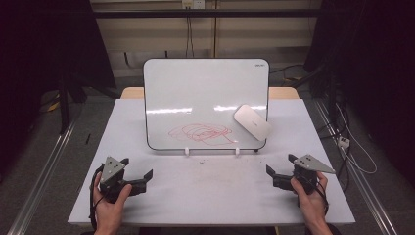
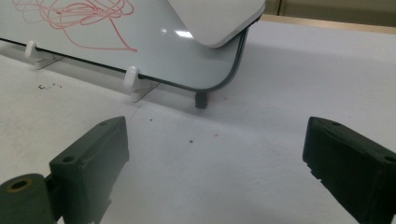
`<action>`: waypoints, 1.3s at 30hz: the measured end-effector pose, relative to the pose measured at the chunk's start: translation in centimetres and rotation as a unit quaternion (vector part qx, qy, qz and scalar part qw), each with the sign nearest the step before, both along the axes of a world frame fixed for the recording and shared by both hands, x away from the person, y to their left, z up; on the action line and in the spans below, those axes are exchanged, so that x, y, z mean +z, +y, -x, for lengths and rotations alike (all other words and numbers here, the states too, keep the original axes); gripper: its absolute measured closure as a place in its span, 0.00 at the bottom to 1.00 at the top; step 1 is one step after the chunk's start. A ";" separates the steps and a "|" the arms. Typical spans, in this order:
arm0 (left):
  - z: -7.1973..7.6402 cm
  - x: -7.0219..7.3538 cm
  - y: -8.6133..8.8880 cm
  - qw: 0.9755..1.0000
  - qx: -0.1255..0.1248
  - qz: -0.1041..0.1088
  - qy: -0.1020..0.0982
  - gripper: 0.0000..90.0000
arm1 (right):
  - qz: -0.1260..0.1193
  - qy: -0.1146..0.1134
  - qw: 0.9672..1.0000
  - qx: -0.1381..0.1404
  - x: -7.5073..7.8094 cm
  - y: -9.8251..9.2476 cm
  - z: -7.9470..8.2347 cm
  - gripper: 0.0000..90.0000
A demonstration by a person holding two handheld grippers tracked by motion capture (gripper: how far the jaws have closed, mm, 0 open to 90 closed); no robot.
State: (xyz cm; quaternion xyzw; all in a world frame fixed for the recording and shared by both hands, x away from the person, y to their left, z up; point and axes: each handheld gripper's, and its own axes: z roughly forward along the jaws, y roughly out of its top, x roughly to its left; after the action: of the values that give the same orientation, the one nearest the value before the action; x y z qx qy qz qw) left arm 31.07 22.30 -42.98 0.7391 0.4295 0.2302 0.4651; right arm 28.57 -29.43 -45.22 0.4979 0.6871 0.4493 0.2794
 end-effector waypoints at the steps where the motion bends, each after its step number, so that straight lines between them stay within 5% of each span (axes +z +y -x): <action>1: 0.0 0.0 0.0 1.000 0.000 0.000 0.000 0.06 | -0.001 0.000 1.000 -0.003 0.0 0.0 0.0 0.09; 12: -0.1 -0.1 0.2 1.000 0.009 -0.006 0.006 0.06 | 0.004 0.006 1.000 -0.005 -0.2 0.2 -0.3 0.11; 18: -0.1 -0.1 0.0 1.000 0.005 -0.008 0.004 0.06 | 0.003 0.005 1.000 0.016 -0.1 0.3 -0.2 0.09; 25: -0.3 -0.2 0.1 1.000 0.004 -0.005 0.009 0.06 | 0.011 -0.011 1.000 0.020 0.0 0.7 -0.4 0.09; 39: -0.3 -0.1 0.1 1.000 -0.003 -0.004 0.002 0.06 | 0.020 -0.025 0.999 0.032 1.3 1.8 -2.5 0.11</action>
State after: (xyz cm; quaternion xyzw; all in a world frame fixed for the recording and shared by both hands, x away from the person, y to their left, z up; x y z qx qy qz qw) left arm 31.36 22.39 -43.13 0.7431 0.4271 0.2287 0.4616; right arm 31.11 -27.62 -43.96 0.4587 0.7044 0.4562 0.2921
